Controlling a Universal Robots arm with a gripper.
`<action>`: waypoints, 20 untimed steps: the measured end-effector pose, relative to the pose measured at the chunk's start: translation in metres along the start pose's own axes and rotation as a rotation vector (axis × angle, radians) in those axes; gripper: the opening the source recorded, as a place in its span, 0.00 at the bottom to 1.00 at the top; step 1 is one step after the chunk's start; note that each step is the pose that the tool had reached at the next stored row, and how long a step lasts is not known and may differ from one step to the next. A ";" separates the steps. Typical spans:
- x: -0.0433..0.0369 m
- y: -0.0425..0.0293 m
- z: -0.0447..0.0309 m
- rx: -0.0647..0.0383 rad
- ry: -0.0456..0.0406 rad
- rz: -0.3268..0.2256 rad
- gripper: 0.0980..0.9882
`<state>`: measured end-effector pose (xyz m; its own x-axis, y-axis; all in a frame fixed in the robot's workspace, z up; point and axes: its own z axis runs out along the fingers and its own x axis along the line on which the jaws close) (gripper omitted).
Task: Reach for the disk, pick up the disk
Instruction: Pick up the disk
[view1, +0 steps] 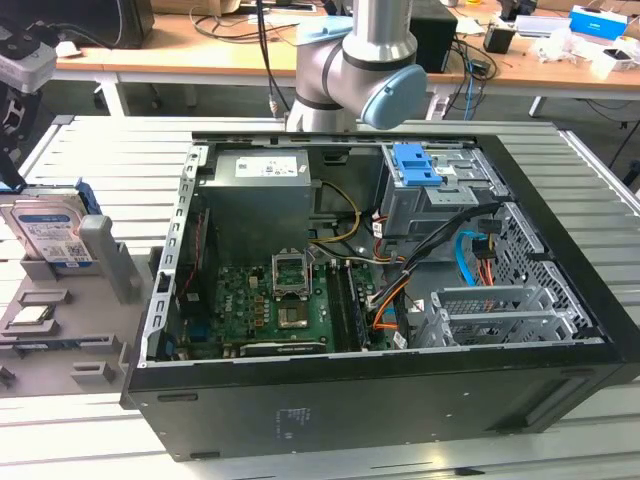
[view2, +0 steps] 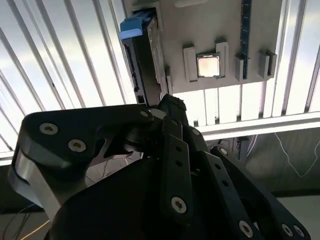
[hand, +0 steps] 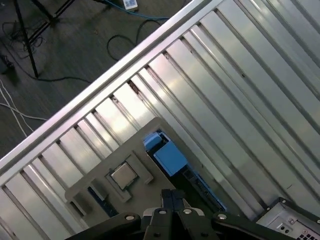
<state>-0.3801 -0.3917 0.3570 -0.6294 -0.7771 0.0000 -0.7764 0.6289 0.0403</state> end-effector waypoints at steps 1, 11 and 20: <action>0.0000 0.0000 0.0000 0.000 0.0007 -0.018 0.01; 0.0000 0.0000 0.0000 0.000 0.0099 -0.246 0.01; 0.0000 0.0000 0.0000 0.000 0.0183 -0.454 0.01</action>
<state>-0.3801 -0.3917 0.3570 -0.2241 -0.9746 -0.0001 -0.9738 0.2240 0.0403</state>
